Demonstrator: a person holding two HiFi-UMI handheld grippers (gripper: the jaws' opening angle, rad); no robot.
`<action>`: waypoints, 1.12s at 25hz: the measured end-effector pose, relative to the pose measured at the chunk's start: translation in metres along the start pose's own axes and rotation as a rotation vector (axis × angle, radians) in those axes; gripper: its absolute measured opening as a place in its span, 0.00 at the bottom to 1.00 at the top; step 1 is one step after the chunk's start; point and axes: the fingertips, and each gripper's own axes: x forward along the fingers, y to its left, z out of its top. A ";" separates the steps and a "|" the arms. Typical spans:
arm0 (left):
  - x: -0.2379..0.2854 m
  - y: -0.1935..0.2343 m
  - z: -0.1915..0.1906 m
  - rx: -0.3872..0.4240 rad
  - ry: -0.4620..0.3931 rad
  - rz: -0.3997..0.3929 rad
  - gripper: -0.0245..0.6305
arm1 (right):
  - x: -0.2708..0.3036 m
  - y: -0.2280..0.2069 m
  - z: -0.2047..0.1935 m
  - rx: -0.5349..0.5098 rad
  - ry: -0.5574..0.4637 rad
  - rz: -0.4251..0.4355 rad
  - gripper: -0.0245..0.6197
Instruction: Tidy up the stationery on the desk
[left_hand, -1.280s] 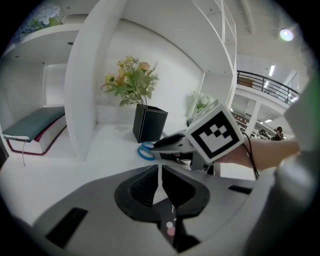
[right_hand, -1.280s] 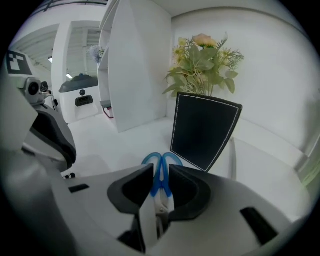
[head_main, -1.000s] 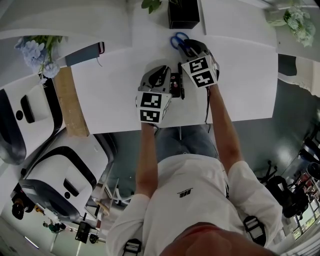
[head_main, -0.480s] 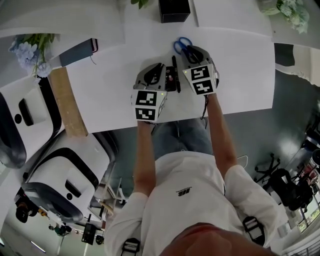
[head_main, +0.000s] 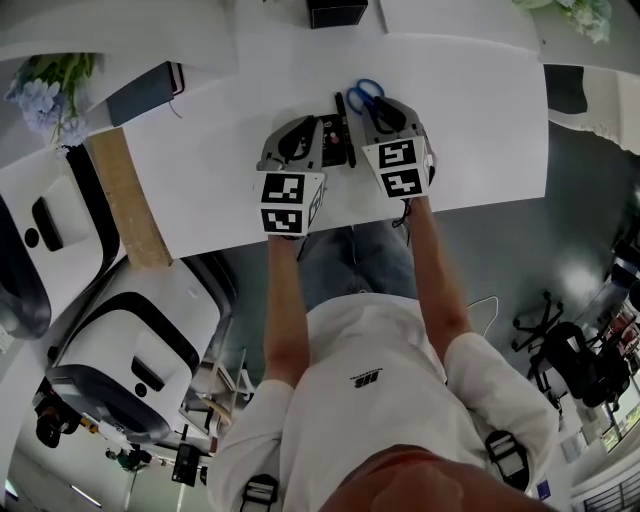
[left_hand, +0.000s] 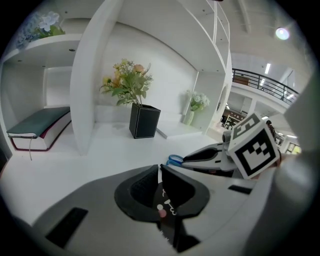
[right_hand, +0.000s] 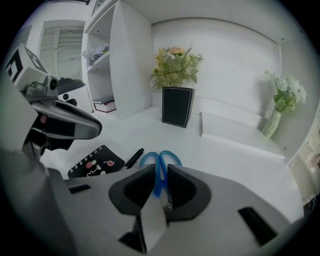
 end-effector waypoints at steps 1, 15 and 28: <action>-0.001 0.000 -0.001 0.000 -0.001 0.000 0.04 | -0.002 0.001 -0.002 0.009 0.006 -0.004 0.13; -0.012 -0.007 -0.011 -0.009 -0.001 -0.002 0.04 | -0.046 0.009 -0.034 0.100 0.023 -0.036 0.09; -0.016 -0.027 -0.027 -0.003 0.023 -0.013 0.04 | -0.056 0.009 -0.072 0.103 0.072 0.010 0.07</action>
